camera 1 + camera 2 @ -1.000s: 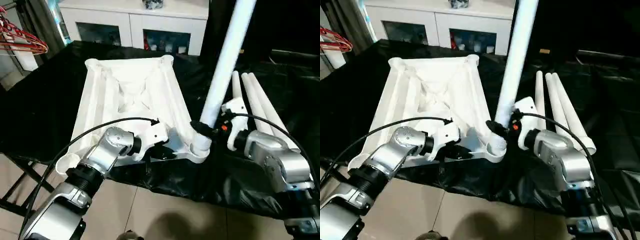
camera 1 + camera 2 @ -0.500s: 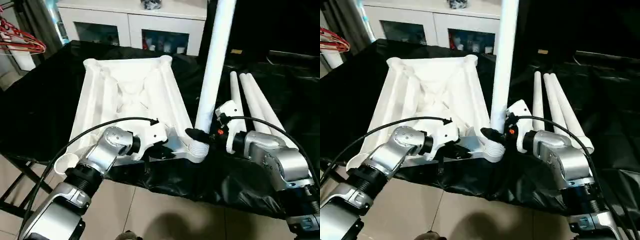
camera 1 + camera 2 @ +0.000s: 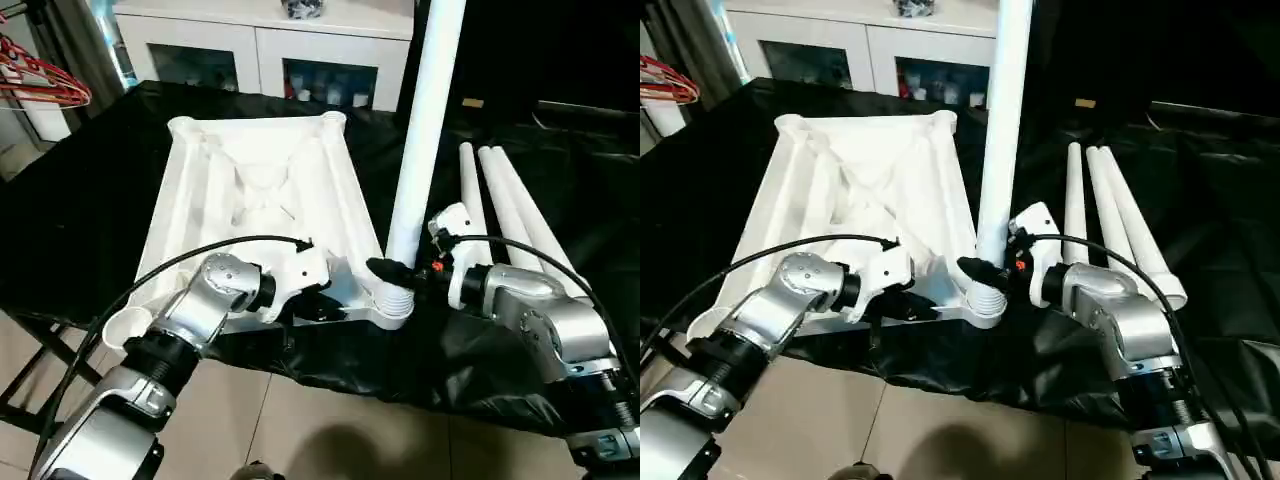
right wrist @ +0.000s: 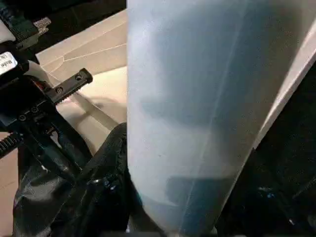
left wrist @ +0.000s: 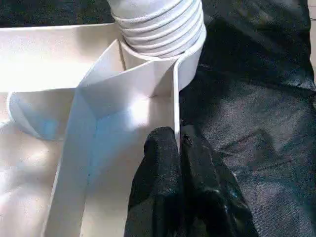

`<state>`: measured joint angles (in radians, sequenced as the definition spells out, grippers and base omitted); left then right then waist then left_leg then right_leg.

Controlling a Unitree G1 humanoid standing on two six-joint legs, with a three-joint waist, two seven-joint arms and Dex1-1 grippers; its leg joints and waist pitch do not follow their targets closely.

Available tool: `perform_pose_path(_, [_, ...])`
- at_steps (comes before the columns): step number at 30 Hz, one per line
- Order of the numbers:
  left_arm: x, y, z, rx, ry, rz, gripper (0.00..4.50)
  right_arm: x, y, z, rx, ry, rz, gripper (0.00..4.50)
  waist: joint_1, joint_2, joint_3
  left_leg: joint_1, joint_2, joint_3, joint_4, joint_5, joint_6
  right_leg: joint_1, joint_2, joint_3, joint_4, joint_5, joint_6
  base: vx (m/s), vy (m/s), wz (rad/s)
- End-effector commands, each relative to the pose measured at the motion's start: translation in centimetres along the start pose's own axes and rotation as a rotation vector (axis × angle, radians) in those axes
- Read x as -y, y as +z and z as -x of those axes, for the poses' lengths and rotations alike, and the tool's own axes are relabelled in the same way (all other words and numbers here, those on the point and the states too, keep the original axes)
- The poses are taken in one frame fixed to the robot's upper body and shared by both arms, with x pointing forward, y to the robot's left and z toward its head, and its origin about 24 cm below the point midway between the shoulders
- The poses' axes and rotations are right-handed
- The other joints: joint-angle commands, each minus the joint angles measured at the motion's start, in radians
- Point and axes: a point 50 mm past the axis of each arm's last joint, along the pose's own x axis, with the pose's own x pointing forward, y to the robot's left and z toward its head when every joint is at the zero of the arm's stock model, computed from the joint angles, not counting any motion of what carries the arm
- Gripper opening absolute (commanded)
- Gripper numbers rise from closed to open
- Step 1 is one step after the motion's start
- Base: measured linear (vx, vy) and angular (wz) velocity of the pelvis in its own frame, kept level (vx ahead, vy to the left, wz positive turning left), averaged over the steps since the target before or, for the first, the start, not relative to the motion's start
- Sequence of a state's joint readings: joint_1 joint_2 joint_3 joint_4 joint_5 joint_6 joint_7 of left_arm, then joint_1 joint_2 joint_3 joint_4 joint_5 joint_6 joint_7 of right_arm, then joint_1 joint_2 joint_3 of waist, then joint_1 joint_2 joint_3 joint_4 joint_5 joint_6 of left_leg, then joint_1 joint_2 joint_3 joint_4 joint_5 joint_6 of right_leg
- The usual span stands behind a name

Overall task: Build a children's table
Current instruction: Insert table leg to table base

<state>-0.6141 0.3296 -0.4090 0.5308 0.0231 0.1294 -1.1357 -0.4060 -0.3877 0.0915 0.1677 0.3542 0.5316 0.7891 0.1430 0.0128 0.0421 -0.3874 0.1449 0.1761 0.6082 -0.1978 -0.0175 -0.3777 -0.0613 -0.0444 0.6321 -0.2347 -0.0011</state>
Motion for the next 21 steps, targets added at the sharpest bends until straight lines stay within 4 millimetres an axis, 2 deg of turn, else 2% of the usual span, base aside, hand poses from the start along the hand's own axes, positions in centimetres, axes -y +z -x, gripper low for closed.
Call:
perform_pose_path(1, [0.4, 0.7, -0.1, 0.039, -0.045, -0.016, 0.0, -0.2, -2.1, 0.3, -0.044, -0.005, -0.061, 1.9, 0.004, -0.003, -0.062, 0.024, 0.096, -0.036, -0.071, -0.071, 0.052, 0.041, -0.114, 0.049, -0.053, 0.132, -0.285, 0.0, 0.0, 0.0])
perform_pose_path(2, [0.4, 0.7, -0.1, 0.04, -0.044, -0.014, 0.0, -0.2, -2.2, 0.3, -0.043, -0.007, -0.064, 1.9, 0.006, 0.001, -0.062, 0.024, 0.096, -0.037, -0.071, -0.071, 0.051, 0.041, -0.115, 0.049, -0.052, 0.132, -0.284, 0.0, 0.0, 0.0])
perform_pose_path(4, [0.4, 0.7, 0.0, 0.047, -0.039, -0.007, 0.0, -0.2, -2.8, 0.7, -0.035, -0.02, -0.086, 1.9, 0.004, -0.002, -0.062, 0.024, 0.096, -0.037, -0.073, -0.079, 0.051, 0.041, -0.113, 0.048, -0.054, 0.127, -0.283, 0.0, 0.0, 0.0])
perform_pose_path(6, [0.4, 0.7, 0.0, 0.053, -0.036, -0.001, 0.0, -0.1, -3.3, 1.0, -0.023, -0.041, -0.106, 1.9, 0.006, 0.005, -0.06, 0.026, 0.098, -0.038, -0.076, -0.112, 0.042, 0.039, -0.116, 0.049, -0.06, 0.092, -0.279, 0.0, 0.0, 0.0])
perform_pose_path(7, [0.4, 0.7, 0.0, 0.055, -0.034, 0.0, 0.0, -0.1, -3.6, 1.2, -0.011, -0.051, -0.12, 1.9, 0.004, 0.001, -0.059, 0.025, 0.097, -0.039, -0.077, -0.116, 0.037, 0.042, -0.114, 0.049, -0.06, 0.081, -0.279, 0.0, 0.0, 0.0])
perform_pose_path(8, [0.5, 0.7, 0.0, 0.055, -0.034, 0.0, 0.0, -0.1, -3.6, 1.2, -0.009, -0.053, -0.122, 1.9, 0.005, 0.003, -0.057, 0.026, 0.097, -0.039, -0.078, -0.123, 0.035, 0.04, -0.114, 0.049, -0.062, 0.068, -0.278, 0.0, 0.0, 0.0])
perform_pose_path(9, [0.5, 0.7, 0.0, 0.055, -0.032, 0.001, 0.0, -0.1, -3.9, 1.3, 0.0, -0.062, -0.133, 1.9, 0.005, 0.007, -0.057, 0.028, 0.098, -0.039, -0.079, -0.137, 0.026, 0.039, -0.114, 0.05, -0.064, 0.051, -0.277, 0.0, 0.0, 0.0])
perform_pose_path(12, [0.5, 0.7, -0.1, 0.056, -0.03, 0.004, 0.0, -0.1, -4.4, 1.5, 0.018, -0.086, -0.156, 1.9, 0.004, 0.006, -0.057, 0.028, 0.098, -0.04, -0.082, -0.149, 0.015, 0.039, -0.114, 0.05, -0.064, 0.05, -0.275, 0.0, 0.0, 0.0])
perform_pose_path(13, [0.5, 0.7, -0.1, 0.057, -0.029, 0.006, 0.0, -0.1, -4.7, 1.6, 0.03, -0.103, -0.165, 1.9, 0.004, 0.011, -0.057, 0.028, 0.098, -0.04, -0.083, -0.154, 0.012, 0.038, -0.114, 0.05, -0.066, 0.052, -0.274, 0.0, 0.0, 0.0])
perform_pose_path(16, [0.4, 0.7, -0.1, 0.057, -0.023, 0.009, 0.0, -0.1, -5.2, 1.8, 0.057, -0.127, -0.191, 1.9, 0.004, 0.009, -0.058, 0.028, 0.098, -0.041, -0.083, -0.153, 0.011, 0.04, -0.115, 0.051, -0.065, 0.064, -0.274, 0.0, 0.0, 0.0])
perform_pose_path(17, [0.3, 0.7, -0.1, 0.055, -0.012, 0.012, 0.0, -0.4, -5.9, 2.0, 0.091, -0.155, -0.224, 1.9, 0.003, 0.019, -0.058, 0.029, 0.098, -0.041, -0.084, -0.161, 0.006, 0.038, -0.114, 0.05, -0.066, 0.065, -0.272, 0.0, 0.0, 0.0])
perform_pose_path(18, [0.1, 0.7, -0.1, 0.053, -0.006, 0.013, 0.0, -0.6, -6.3, 2.1, 0.105, -0.163, -0.24, 1.9, 0.005, 0.023, -0.058, 0.031, 0.099, -0.042, -0.084, -0.177, 0.001, 0.036, -0.115, 0.051, -0.065, 0.065, -0.275, 0.0, 0.0, 0.0])
perform_pose_path(19, [0.1, 0.6, -0.1, 0.051, -0.004, 0.012, 0.0, -0.8, -6.5, 2.1, 0.112, -0.164, -0.25, 1.9, 0.005, 0.023, -0.057, 0.03, 0.1, -0.042, -0.085, -0.187, 0.0, 0.037, -0.116, 0.051, -0.067, 0.062, -0.274, 0.0, 0.0, 0.0])
perform_pose_path(20, [0.1, 0.6, -0.1, 0.051, -0.003, 0.012, 0.0, -0.8, -6.6, 2.1, 0.113, -0.164, -0.251, 1.9, 0.003, 0.017, -0.057, 0.029, 0.098, -0.043, -0.087, -0.191, 0.001, 0.04, -0.114, 0.05, -0.067, 0.054, -0.271, 0.0, 0.0, 0.0])
perform_pose_path(21, [0.0, 0.6, -0.1, 0.049, 0.0, 0.011, 0.0, -0.9, -6.7, 2.2, 0.118, -0.164, -0.254, 1.9, 0.004, 0.023, -0.057, 0.029, 0.097, -0.043, -0.087, -0.188, 0.002, 0.04, -0.115, 0.05, -0.067, 0.049, -0.27, 0.0, 0.0, 0.0])
